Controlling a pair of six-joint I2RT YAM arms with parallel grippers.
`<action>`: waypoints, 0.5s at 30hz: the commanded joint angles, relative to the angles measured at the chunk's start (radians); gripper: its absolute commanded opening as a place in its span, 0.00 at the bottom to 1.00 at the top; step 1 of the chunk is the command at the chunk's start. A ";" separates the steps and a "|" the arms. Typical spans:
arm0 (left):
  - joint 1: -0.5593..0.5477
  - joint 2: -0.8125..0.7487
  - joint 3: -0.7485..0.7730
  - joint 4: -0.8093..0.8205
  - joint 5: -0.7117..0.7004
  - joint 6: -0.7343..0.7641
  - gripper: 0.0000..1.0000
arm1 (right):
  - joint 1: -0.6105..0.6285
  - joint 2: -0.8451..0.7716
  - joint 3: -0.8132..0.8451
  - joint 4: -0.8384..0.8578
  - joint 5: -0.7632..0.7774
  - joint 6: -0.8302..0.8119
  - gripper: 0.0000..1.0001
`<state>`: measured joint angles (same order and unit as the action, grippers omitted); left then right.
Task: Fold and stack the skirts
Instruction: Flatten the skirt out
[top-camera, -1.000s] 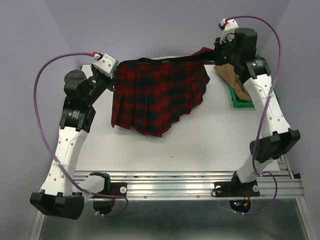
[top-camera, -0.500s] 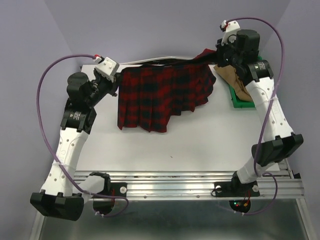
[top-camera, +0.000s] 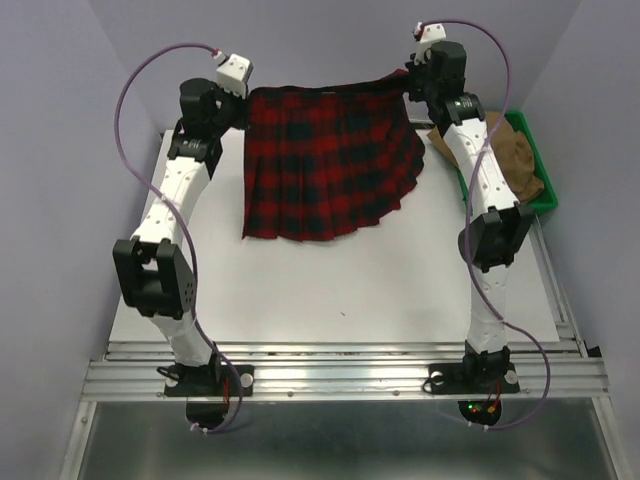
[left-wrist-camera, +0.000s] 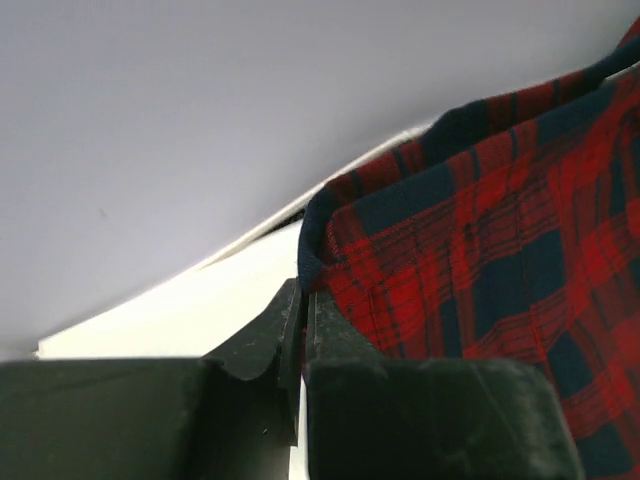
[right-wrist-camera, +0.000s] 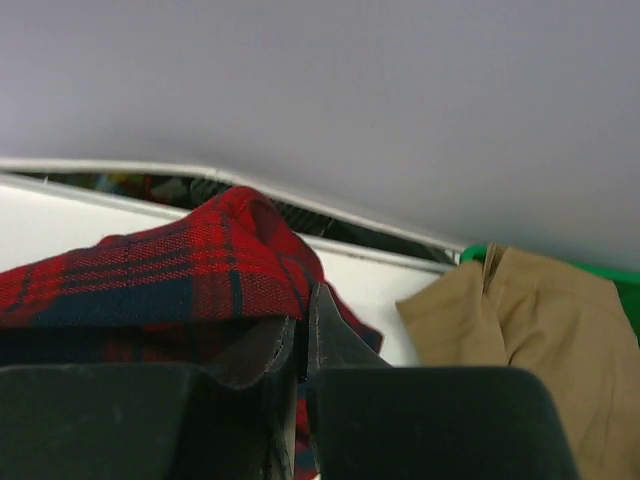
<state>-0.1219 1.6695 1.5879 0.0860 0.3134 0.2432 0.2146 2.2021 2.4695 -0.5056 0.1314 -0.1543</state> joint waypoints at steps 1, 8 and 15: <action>0.074 0.083 0.332 0.133 -0.128 0.007 0.00 | -0.063 -0.027 0.082 0.365 0.191 -0.045 0.01; 0.113 0.115 0.466 0.225 -0.068 -0.010 0.00 | -0.063 -0.145 -0.032 0.501 0.108 0.055 0.01; 0.113 -0.086 -0.164 0.365 0.076 0.171 0.00 | -0.063 -0.352 -0.695 0.654 -0.168 -0.054 0.03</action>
<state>-0.0624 1.6779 1.6482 0.3084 0.4110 0.2844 0.2134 1.9205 2.0201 -0.0116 0.0280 -0.1047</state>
